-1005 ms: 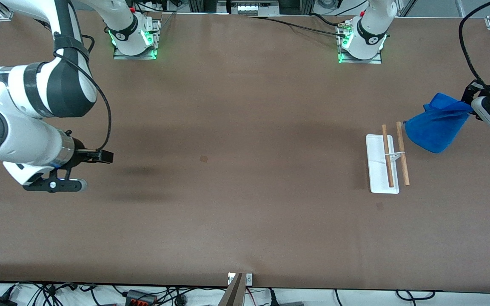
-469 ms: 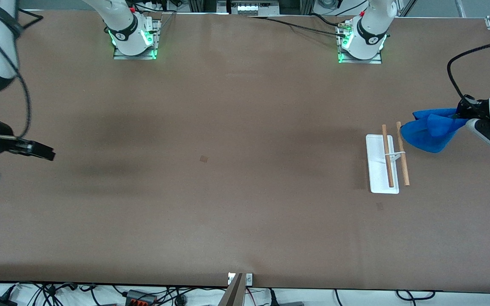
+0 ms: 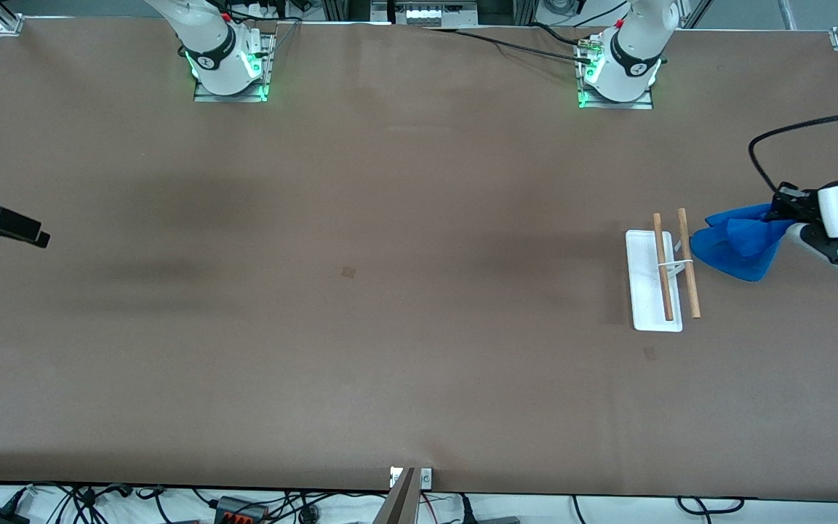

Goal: Pass towel and hang on rack
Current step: 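Carry the towel with the left gripper toward the wooden dowel rack, then lower the towel with the left gripper over the two wooden dowels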

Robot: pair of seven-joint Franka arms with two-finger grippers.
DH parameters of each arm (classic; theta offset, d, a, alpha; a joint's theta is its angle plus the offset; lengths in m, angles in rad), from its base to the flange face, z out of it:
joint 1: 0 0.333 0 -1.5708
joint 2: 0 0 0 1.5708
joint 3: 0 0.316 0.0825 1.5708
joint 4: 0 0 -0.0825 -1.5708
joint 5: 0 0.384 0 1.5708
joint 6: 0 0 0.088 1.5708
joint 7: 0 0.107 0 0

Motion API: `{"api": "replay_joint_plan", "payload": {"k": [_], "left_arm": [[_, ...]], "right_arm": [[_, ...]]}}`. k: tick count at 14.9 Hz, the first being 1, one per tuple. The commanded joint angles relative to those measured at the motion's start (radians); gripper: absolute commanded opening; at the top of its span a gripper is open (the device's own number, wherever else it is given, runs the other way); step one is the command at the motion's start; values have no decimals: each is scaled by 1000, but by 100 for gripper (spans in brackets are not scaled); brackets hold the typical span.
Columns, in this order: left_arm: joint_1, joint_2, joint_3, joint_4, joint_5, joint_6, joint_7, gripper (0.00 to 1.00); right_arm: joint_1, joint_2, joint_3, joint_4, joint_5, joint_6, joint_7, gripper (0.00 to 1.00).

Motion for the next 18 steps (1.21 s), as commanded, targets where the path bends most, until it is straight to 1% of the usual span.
{"api": "replay_joint_plan", "payload": {"k": [1,2,3,5,8,10,12,14,18], "left_arm": [[-17,-72,-53,-85,24,32,-161,0],[-15,-72,-75,-88,24,32,-200,0],[-17,-69,-80,-90,24,35,-220,1],[-18,-64,-83,-105,24,56,-225,1],[-12,-69,-83,-171,24,136,-220,1],[-8,-69,-83,-174,24,144,-206,1],[-4,-66,-83,-174,28,153,-203,1],[11,-62,-83,-176,47,173,-185,1],[69,-56,-81,-173,48,196,-74,1]], "right_arm": [[-7,-128,20,-204,-32,113,-33,100],[-7,-164,21,-262,-33,138,-33,100],[-7,-194,20,-307,-33,155,-33,100],[-4,-232,24,-363,-37,158,-35,100],[-1,-248,29,-370,-50,152,-33,100],[1,-258,29,-375,-49,132,-26,100],[1,-252,35,-351,-49,85,-33,100],[-2,-255,32,-343,-47,83,-30,100],[8,-255,37,-341,-52,94,-24,100]]}}
